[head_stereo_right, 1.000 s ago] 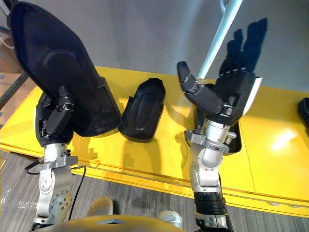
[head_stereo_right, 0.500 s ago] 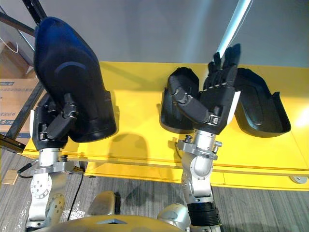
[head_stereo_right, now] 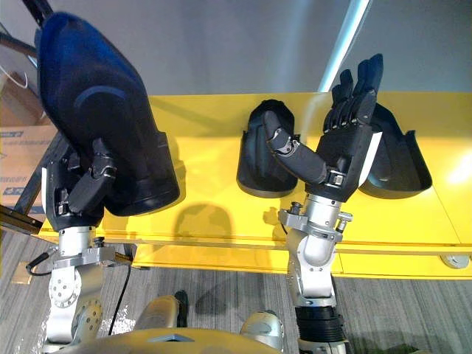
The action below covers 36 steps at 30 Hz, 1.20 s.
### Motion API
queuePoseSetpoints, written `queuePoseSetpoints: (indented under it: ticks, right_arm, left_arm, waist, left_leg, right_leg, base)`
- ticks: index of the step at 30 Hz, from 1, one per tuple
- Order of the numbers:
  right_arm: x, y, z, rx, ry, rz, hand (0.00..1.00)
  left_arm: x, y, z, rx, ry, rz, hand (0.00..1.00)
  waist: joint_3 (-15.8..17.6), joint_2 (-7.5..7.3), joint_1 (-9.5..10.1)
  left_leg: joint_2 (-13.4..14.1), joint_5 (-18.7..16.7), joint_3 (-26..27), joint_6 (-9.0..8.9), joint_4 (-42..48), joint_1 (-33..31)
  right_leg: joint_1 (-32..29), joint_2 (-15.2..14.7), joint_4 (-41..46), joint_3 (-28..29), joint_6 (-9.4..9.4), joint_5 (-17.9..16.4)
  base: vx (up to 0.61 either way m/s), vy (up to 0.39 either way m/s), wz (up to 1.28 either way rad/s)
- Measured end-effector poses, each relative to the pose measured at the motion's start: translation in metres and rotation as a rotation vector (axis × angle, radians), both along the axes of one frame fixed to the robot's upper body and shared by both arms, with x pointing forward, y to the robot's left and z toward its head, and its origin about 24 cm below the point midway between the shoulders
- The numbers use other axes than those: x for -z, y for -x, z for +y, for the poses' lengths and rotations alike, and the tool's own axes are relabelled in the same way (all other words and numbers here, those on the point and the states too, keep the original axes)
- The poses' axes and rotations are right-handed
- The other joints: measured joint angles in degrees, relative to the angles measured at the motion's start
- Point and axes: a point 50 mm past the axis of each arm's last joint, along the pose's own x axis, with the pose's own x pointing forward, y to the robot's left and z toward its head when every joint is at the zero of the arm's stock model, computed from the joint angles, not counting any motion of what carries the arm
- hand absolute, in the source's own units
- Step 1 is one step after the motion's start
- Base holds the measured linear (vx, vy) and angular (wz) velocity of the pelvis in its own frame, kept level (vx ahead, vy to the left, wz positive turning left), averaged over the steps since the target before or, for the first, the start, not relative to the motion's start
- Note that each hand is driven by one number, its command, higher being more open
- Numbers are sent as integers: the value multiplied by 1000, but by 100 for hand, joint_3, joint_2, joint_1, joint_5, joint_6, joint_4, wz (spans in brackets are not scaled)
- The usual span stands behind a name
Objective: Walk over and take three plastic housings, then place them on the shelf
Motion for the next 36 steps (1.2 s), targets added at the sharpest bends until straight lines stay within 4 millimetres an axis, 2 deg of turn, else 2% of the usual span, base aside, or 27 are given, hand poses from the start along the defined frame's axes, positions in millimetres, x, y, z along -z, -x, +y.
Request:
queuePoseSetpoints:
  ticks: [1,4,6,7,8,9,10,12,13,14,15,16,18,20,21,24,26,30,34,36]
  right_arm:
    - [-1,0,-2,0,17,-6,100]
    - [-2,0,-5,-11,18,-10,100]
    - [-5,-1,-7,-16,14,-22,100]
    - [-9,-2,-9,-23,5,-38,100]
    - [-12,-4,-10,-28,-21,-52,100]
    - [-13,-4,-12,-22,-25,-57,100]
    - [-13,-3,-15,-20,-53,-64,100]
    - [-11,-3,-15,-19,-93,-61,100]
    - [-7,-2,-12,-20,-122,-54,100]
    - [-2,-2,-5,-31,-159,-33,100]
    - [3,-1,2,-52,-166,-14,100]
    - [4,-1,7,-66,-156,-7,100]
    - [3,-1,16,-92,-96,-3,100]
    - [-7,2,17,-118,-47,-45,100]
    - [-8,2,16,-120,-38,-51,100]
    - [-13,2,14,-98,4,-60,100]
    - [-18,-5,11,-91,17,-58,100]
    - [-23,-13,11,-147,19,-60,100]
    - [-40,-21,23,-290,61,-126,100]
    - [-52,-24,36,-369,132,-171,100]
  left_arm:
    - [0,0,2,-16,15,-1,0]
    - [-2,-1,4,-24,18,-13,0]
    - [-3,-3,1,-14,17,-21,0]
    - [-5,-5,-2,-17,-8,-27,0]
    - [-6,-6,-6,-10,-32,-28,0]
    - [-6,-6,-8,-4,-42,-27,0]
    - [-7,-7,-14,17,-69,-29,0]
    - [-9,-9,-17,45,-103,-37,0]
    - [-9,-11,-16,52,-122,-36,0]
    - [-7,-11,-12,55,-148,-16,0]
    - [-5,-11,-4,50,-176,3,0]
    - [-5,-12,0,45,-195,12,0]
    - [-3,-16,11,27,-236,48,0]
    - [-7,-23,12,27,-248,57,0]
    - [-7,-24,11,31,-246,59,0]
    - [-7,-27,5,54,-242,68,0]
    - [-5,-30,-2,73,-224,87,0]
    - [-7,-40,-10,116,-204,107,0]
    - [-13,-71,-13,126,-136,105,0]
    - [-16,-86,-10,98,-92,116,0]
  waist:
    - [-30,48,-15]
    - [-91,-91,-58]
    - [-112,-125,-114]
    - [-119,-113,-130]
    - [-200,21,-182]
    - [-220,53,-205]
    - [-292,170,-213]
    - [-300,218,-244]
    - [-250,143,-210]
    - [-218,89,-162]
    - [-217,-11,-149]
    - [-217,-63,-154]
    - [-248,-156,-173]
    - [-308,-287,-195]
    - [-315,-302,-196]
    - [-305,-264,-181]
    - [-280,-206,-192]
    - [-250,-221,-204]
    - [-75,-228,-286]
    - [71,-206,-365]
  left_leg:
    - [32,61,29,16,-131,59]
    - [-117,617,32,46,-604,115]
    - [-233,828,-210,-40,-800,138]
    - [-220,730,-309,-58,-763,141]
    - [-190,574,-347,-180,-715,171]
    - [-187,458,-349,-290,-713,192]
    - [-183,174,-270,-375,-707,287]
    - [-246,-256,-149,-374,-688,420]
    - [-348,-300,-33,-337,-622,470]
    - [-381,-414,77,-257,-548,481]
    - [-384,-483,147,-214,-575,480]
    - [-377,-477,151,-204,-600,461]
    - [-347,-417,114,-201,-727,416]
    - [-397,-139,-46,-190,-931,270]
    - [-417,-65,-91,-200,-1031,266]
    - [-442,357,-223,-279,-1539,211]
    - [-388,608,-215,-284,-1782,151]
    - [-339,707,-97,-302,-2063,367]
    - [-351,817,-46,-301,-2223,452]
    - [-346,879,-38,-331,-2319,355]
  right_leg:
    - [-83,7,47,95,-15,-6]
    - [-354,-217,224,279,-42,-10]
    - [-521,-374,384,308,-25,20]
    - [-651,-407,508,413,-23,25]
    - [-706,-419,587,485,2,38]
    - [-707,-421,586,507,43,62]
    - [-695,-433,573,583,132,113]
    - [-653,-511,563,653,288,207]
    - [-600,-577,486,753,359,312]
    - [-452,-588,197,745,301,531]
    - [-366,-566,-44,667,138,662]
    - [-352,-531,-74,646,117,661]
    - [-179,-305,-306,492,41,611]
    - [-141,-264,-505,341,45,621]
    - [-156,-269,-505,300,55,629]
    - [-310,-238,-520,94,177,713]
    - [-485,-172,-541,96,176,782]
    - [-481,-116,-541,224,144,812]
    - [-501,-118,-537,278,150,816]
    - [-654,-103,-505,300,152,813]
  base:
    - [2,-21,-29]
    - [-7,-1,-16]
    - [-37,-2,-16]
    - [-31,54,-30]
    - [-25,82,-30]
    - [-27,152,-29]
    - [-29,182,-24]
    - [-77,319,-29]
    - [-134,319,-40]
    - [-150,217,-43]
    - [-154,191,-30]
    - [-116,139,-4]
    - [-43,41,21]
    - [-16,-6,53]
    - [20,-32,58]
    - [49,-53,38]
    - [56,-44,11]
    - [26,-13,-14]
    - [-51,1,-8]
    - [-135,-14,-1]
